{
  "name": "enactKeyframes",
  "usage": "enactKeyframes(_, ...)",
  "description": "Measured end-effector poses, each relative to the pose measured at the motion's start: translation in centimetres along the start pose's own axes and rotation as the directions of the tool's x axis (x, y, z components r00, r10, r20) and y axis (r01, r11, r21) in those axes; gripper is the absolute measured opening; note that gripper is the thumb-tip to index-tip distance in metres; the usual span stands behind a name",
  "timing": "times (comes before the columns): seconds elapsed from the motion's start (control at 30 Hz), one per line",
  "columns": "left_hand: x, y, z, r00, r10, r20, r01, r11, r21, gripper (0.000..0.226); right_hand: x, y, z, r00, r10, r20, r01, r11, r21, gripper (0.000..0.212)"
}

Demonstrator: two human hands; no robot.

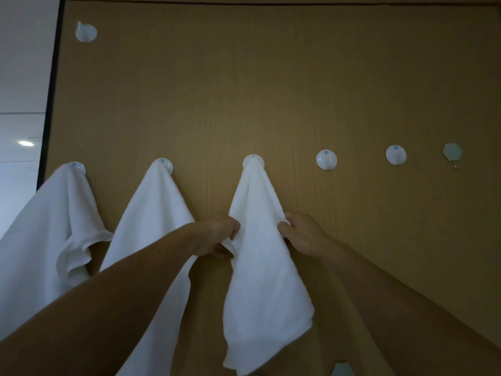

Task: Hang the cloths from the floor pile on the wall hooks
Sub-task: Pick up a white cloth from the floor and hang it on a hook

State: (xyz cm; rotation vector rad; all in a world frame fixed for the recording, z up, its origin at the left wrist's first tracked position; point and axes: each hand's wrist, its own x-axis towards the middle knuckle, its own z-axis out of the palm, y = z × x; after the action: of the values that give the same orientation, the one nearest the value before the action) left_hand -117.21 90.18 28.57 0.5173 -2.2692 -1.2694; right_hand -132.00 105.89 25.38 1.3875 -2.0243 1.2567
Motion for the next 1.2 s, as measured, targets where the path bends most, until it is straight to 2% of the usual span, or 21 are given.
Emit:
enactKeyframes(0.07, -0.5, -0.7, 0.6, 0.999, 0.04, 0.026, -0.036, 0.988, -0.149, 0.015, -0.5, 0.4, 0.2, 1.0, -0.001, -0.001, 0.001, 1.0, 0.022, 0.021)
enactKeyframes(0.13, -1.2, -1.3, 1.3, 0.993, 0.102, 0.05, -0.086, 0.963, -0.255, 0.015, -1.0, 0.3, 0.6, 1.0, 0.017, -0.004, -0.016, 0.999, 0.05, 0.024)
enactKeyframes(0.2, -1.6, -2.0, 1.6, 0.994, 0.099, 0.033, -0.085, 0.952, -0.295, 0.015, -1.4, 0.3, 0.6, 0.999, 0.046, -0.013, -0.045, 0.996, 0.075, 0.031)
enactKeyframes(0.27, -1.8, -2.8, 1.4, 0.997, 0.059, 0.042, -0.044, 0.955, -0.294, 0.019, -1.9, 0.2, 0.1, 0.998, 0.068, -0.016, -0.067, 0.997, 0.025, 0.038)
enactKeyframes(0.33, -2.3, -3.0, 1.1, 0.999, 0.017, 0.051, -0.005, 0.973, -0.229, 0.021, -2.1, -0.5, -0.6, 0.995, 0.096, -0.034, -0.099, 0.991, -0.086, 0.036)
enactKeyframes(0.4, -2.3, -2.5, 0.7, 0.998, 0.038, -0.05, -0.042, 0.995, -0.086, 0.022, -1.4, -1.6, -1.1, 0.985, 0.1, -0.139, -0.124, 0.976, -0.181, 0.041)
enactKeyframes(0.47, -1.8, -1.2, 0.3, 0.974, 0.122, -0.192, -0.12, 0.993, 0.022, 0.019, -0.1, -2.9, -1.2, 0.964, 0.069, -0.257, -0.118, 0.977, -0.179, 0.051)
enactKeyframes(0.53, -1.0, 0.0, -0.1, 0.926, 0.227, -0.302, -0.205, 0.973, 0.104, 0.017, 1.4, -4.1, -1.1, 0.959, 0.081, -0.271, -0.114, 0.988, -0.108, 0.055)
enactKeyframes(0.6, -0.2, 0.7, -0.2, 0.863, 0.323, -0.389, -0.222, 0.933, 0.283, 0.051, 2.6, -4.7, -0.7, 0.974, 0.092, -0.209, -0.102, 0.994, -0.039, 0.062)
enactKeyframes(0.67, 0.4, 0.9, 0.1, 0.819, 0.428, -0.382, -0.245, 0.863, 0.442, 0.065, 3.0, -4.9, 0.0, 0.981, 0.078, -0.176, -0.079, 0.997, 0.0, 0.058)
enactKeyframes(0.77, 0.8, 0.3, 0.7, 0.821, 0.509, -0.259, -0.371, 0.819, 0.438, 0.051, 2.6, -4.6, 1.4, 0.989, 0.08, -0.123, -0.073, 0.995, 0.065, 0.056)
enactKeyframes(0.87, 1.1, -1.0, 1.0, 0.856, 0.483, -0.182, -0.38, 0.829, 0.411, 0.038, 1.9, -3.8, 2.5, 0.993, 0.101, -0.059, -0.092, 0.984, 0.15, 0.051)
enactKeyframes(0.97, 0.8, -1.3, 0.8, 0.865, 0.447, -0.23, -0.339, 0.856, 0.39, 0.049, 1.3, -3.7, 2.3, 0.982, 0.174, -0.075, -0.158, 0.97, 0.187, 0.054)
enactKeyframes(1.03, 0.2, -1.0, 0.7, 0.83, 0.472, -0.297, -0.328, 0.844, 0.425, 0.061, 0.6, -3.9, 1.8, 0.971, 0.207, -0.116, -0.183, 0.965, 0.189, 0.063)
enactKeyframes(1.1, -0.9, -0.9, 0.8, 0.762, 0.551, -0.339, -0.348, 0.791, 0.503, 0.069, -0.6, -4.1, 1.4, 0.956, 0.214, -0.201, -0.179, 0.967, 0.18, 0.066)
enactKeyframes(1.2, -3.4, -1.3, 1.0, 0.677, 0.677, -0.289, -0.414, 0.674, 0.611, 0.07, -3.7, -4.5, 1.3, 0.926, 0.238, -0.292, -0.207, 0.969, 0.134, 0.07)
